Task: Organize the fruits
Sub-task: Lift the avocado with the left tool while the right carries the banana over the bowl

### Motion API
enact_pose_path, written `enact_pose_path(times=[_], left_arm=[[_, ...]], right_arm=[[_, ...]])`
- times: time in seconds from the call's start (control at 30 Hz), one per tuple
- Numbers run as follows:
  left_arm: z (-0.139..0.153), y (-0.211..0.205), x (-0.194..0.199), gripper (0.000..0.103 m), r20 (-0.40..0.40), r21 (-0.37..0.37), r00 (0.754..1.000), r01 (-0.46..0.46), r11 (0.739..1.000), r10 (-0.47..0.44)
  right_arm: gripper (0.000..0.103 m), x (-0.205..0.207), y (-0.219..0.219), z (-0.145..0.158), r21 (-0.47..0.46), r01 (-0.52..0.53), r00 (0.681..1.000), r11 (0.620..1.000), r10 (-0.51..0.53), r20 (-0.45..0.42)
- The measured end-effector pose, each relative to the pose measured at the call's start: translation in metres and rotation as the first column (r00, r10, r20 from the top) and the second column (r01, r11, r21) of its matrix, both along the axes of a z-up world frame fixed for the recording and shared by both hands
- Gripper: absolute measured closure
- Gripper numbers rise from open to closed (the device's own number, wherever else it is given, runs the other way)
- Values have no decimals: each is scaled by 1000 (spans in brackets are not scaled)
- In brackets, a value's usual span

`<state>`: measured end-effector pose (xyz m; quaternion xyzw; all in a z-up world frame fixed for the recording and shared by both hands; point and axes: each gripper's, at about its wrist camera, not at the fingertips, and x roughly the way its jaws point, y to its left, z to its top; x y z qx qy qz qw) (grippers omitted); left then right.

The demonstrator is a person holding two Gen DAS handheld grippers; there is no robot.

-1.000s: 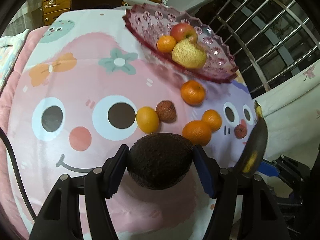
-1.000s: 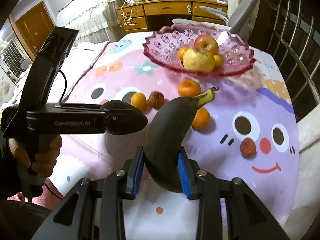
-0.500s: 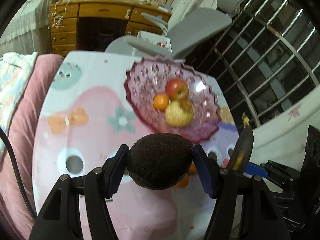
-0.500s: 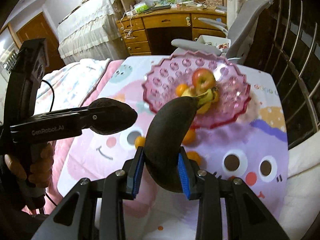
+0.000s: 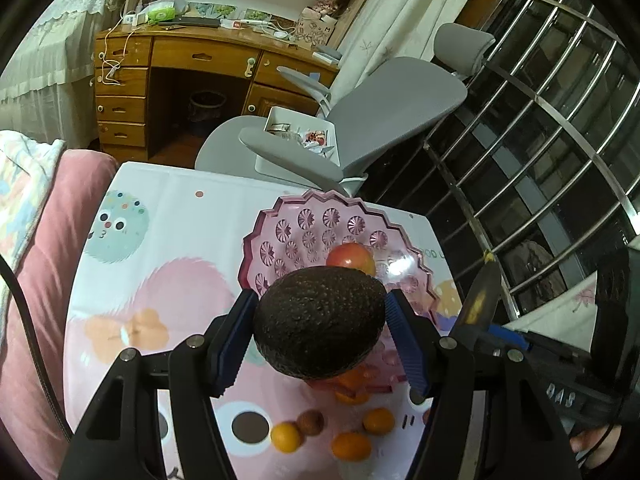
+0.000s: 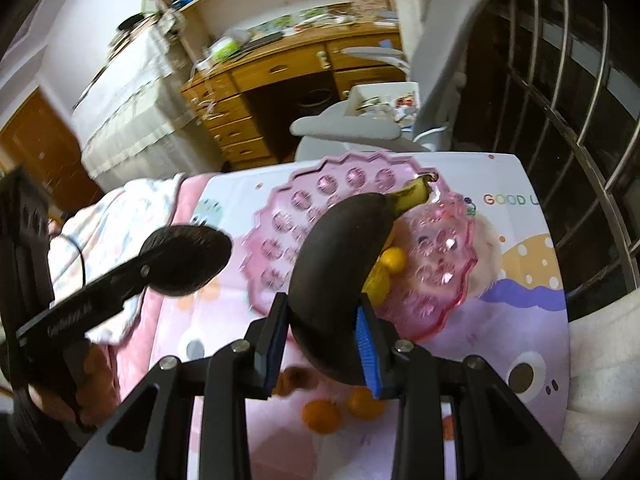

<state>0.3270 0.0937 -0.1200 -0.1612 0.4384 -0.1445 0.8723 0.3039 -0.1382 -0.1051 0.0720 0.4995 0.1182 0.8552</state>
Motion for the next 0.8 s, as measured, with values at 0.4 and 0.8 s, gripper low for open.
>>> enact_pose_path(times=[0.4,0.8], left_arm=[[-56,-9,33,39,-86,28,996,-7,1000,9],[-82,-23,47,51,-118,-26,993,14,1000,-17]], right_arm=[[70,73,-18,-44,-143,138,985,980,-151,-86],[70,114,2,-82,-281,133,973,950,-179,-145]])
